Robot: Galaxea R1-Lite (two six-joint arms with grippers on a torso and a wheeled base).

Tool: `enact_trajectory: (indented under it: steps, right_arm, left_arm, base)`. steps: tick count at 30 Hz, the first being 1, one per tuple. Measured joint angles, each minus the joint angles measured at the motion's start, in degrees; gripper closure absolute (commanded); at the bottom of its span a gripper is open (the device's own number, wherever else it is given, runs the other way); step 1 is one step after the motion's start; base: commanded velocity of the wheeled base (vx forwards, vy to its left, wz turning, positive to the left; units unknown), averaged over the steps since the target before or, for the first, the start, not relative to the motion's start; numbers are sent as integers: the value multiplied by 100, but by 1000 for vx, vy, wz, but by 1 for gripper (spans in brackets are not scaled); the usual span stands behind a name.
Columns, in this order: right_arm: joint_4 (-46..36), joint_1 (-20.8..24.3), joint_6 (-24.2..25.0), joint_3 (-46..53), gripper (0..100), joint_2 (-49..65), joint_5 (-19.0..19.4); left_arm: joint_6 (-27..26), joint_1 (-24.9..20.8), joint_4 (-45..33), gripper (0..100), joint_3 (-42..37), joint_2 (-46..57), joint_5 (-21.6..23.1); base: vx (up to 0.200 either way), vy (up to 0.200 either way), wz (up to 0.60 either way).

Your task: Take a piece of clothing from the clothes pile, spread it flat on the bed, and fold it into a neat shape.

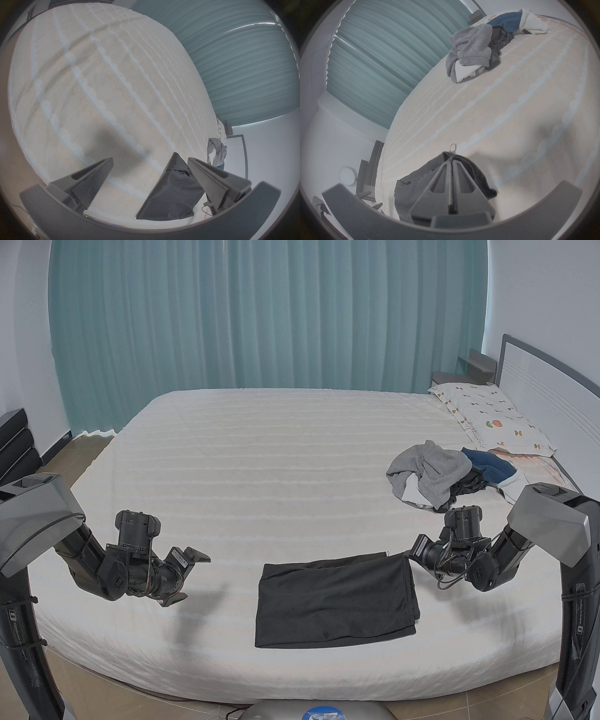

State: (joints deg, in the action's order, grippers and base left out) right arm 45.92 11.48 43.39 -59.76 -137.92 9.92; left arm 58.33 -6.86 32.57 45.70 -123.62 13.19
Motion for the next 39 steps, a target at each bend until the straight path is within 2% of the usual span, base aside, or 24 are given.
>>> enact_trajectory:
  steps: [8,9,16,22,34,39]
  right_arm:
    - [-20,-68,90,-210,100,-72,0]
    - [-22,-72,90,-219,0,-88,-2]
    - [35,-134,90,-193,0,-172,15]
    - [93,-143,79,218,0,-15,118]
    - [323,22,-301,2247,0,844,499]
    - [372,221,-375,2625,0,1034,527]
  left_arm:
    - [-1,1,0,0,0,-2,-2]
    - [0,1,-1,0,0,-2,0]
    - [-1,1,0,0,0,-2,-2]
    - [0,1,0,0,0,-2,-2]
    - [5,1,0,0,0,-2,0]
    - [10,1,0,0,0,-2,0]
  base:
    - [0,0,0]
    - [0,0,0]
    - [0,0,0]
    - [0,0,0]
    - [0,0,0]
    - [0,0,0]
